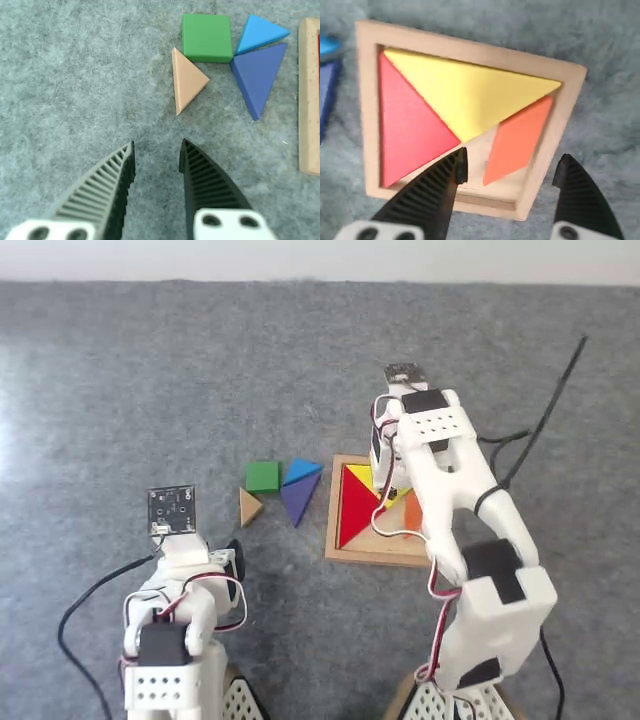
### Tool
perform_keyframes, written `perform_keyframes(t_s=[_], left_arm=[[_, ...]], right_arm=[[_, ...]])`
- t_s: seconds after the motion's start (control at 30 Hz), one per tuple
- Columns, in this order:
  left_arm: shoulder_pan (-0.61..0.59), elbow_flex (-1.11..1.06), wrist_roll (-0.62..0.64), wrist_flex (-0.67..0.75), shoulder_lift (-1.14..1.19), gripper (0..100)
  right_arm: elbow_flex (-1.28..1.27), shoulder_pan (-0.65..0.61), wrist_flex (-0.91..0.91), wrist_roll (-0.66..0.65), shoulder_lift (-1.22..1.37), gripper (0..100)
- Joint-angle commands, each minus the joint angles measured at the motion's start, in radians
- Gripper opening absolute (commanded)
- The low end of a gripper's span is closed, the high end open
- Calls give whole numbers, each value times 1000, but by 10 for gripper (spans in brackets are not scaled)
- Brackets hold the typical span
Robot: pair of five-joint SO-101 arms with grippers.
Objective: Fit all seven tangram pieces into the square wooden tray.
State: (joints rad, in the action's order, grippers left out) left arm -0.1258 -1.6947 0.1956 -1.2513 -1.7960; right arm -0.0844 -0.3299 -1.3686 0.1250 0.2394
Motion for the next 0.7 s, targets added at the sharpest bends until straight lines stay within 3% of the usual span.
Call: perform_keyframes(t_s=[0.0,0.23,0.37,0.43,0.67], left_arm=[[-5,12,9,-5,-14,143],[-5,12,9,-5,-14,143],[-5,12,9,-5,-14,143],[-5,12,9,-5,-14,143],[-5,12,9,-5,-14,143]], right_arm=[[-41,-79,31,-57,-127,284],[-417,-151,331,-106,-414,170],[-582,-133,469,-94,-487,1],[-606,-134,463,-138,-472,19],[-597,-99,456,-89,-387,6]])
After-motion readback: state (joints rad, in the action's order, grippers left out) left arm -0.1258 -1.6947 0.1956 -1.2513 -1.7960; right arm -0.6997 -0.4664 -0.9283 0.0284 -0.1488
